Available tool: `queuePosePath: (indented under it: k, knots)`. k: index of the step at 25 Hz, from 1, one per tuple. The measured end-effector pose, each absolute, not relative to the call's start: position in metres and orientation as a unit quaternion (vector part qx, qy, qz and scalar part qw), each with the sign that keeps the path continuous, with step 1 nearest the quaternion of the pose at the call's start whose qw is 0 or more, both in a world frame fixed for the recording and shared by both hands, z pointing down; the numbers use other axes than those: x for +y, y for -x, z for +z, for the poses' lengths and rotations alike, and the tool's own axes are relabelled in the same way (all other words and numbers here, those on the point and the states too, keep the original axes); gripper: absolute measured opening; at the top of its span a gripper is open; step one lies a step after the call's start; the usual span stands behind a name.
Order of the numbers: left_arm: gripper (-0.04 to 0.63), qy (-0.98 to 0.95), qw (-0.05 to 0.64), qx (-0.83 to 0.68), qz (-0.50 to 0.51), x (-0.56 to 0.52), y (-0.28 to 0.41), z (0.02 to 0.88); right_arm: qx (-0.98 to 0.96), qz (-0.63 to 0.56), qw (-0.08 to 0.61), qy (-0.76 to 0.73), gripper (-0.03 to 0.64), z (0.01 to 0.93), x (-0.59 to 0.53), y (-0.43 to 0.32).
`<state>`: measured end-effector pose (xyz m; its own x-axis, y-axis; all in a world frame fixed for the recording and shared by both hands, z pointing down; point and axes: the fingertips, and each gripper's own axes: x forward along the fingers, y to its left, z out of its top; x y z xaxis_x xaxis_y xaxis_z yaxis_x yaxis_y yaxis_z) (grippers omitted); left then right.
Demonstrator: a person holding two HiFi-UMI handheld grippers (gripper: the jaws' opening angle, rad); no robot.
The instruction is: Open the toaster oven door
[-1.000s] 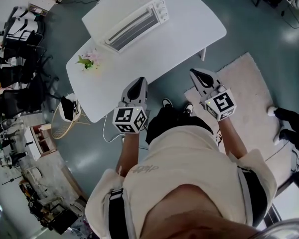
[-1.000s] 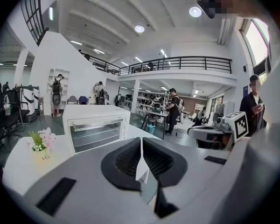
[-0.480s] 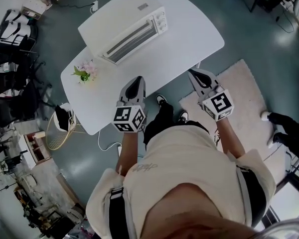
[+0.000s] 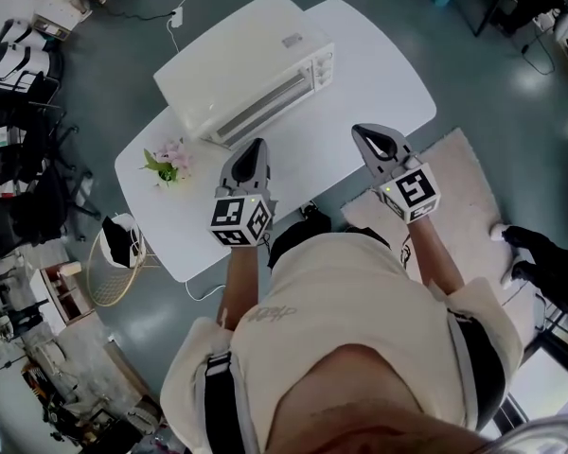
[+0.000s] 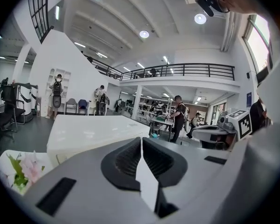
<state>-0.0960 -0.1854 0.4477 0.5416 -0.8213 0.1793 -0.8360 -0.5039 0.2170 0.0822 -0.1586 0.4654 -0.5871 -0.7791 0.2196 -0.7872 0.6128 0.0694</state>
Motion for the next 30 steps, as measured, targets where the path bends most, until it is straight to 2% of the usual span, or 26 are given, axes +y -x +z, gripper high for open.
queuePosePath:
  k: [7, 16, 30]
  knots:
    - [0.028, -0.87, 0.125, -0.477, 0.017, -0.226, 0.124, 0.446, -0.889, 0.013, 0.115, -0.444, 0.006, 0.462, -0.21, -0.051]
    - [0.028, -0.844, 0.157, -0.512, -0.007, -0.241, 0.155, 0.445, -0.901, 0.009, 0.139, -0.41, 0.006, 0.449, -0.257, -0.03]
    - [0.028, -0.797, 0.151, -0.584, 0.031, -0.238, 0.168, 0.446, -0.93, 0.021, 0.17, -0.325, 0.006, 0.485, -0.307, 0.004]
